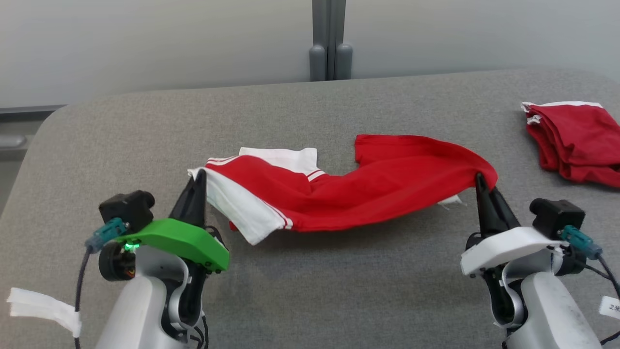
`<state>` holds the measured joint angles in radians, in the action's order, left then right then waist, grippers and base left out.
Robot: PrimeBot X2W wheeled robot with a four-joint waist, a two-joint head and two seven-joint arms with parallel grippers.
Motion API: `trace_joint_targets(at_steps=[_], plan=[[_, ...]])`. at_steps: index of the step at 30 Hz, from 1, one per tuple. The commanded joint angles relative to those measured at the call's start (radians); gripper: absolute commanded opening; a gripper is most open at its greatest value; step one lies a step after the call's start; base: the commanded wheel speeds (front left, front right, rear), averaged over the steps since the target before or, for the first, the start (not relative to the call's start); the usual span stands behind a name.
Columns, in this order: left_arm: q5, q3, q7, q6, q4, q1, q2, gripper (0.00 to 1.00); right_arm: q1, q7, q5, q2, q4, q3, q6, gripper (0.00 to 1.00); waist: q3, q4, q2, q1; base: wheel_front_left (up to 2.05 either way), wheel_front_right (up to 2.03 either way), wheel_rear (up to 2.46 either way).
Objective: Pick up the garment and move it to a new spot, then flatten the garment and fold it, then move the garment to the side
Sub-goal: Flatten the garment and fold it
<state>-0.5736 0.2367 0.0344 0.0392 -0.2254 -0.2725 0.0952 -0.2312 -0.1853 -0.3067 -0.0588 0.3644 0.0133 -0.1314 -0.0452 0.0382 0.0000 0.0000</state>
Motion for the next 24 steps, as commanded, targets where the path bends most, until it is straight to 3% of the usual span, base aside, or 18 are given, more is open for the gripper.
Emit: trace_joint_targets(at_steps=[1, 13, 18, 24], plan=[[-0.012, -0.008, 0.006, 0.005, 0.055, 0.010, 0.014, 0.00, 0.020, -0.001, -0.018, -0.006, -0.070, -0.001, 0.002, 0.00, 0.035, -0.018, 0.0000, 0.0000, 0.00, 0.00, 0.00], [0.026, -0.037, 0.104, 0.033, 0.637, -0.116, 0.095, 0.00, 0.127, 0.123, -0.002, -0.014, -0.713, -0.066, 0.001, 0.00, 0.089, -0.054, 0.0000, 0.0000, 0.00, 0.00, 0.00], [0.043, -0.039, 0.167, 0.048, 0.780, -0.202, 0.116, 0.00, 0.147, 0.188, 0.015, -0.018, -0.903, -0.098, 0.001, 0.00, 0.093, -0.074, 0.0000, 0.0000, 0.00, 0.00, 0.00], [0.060, -0.041, 0.235, 0.056, 0.815, -0.283, 0.143, 0.00, 0.140, 0.275, 0.001, -0.022, -0.988, -0.120, 0.001, 0.00, 0.067, -0.098, 0.0000, 0.0000, 0.00, 0.00, 0.00]])
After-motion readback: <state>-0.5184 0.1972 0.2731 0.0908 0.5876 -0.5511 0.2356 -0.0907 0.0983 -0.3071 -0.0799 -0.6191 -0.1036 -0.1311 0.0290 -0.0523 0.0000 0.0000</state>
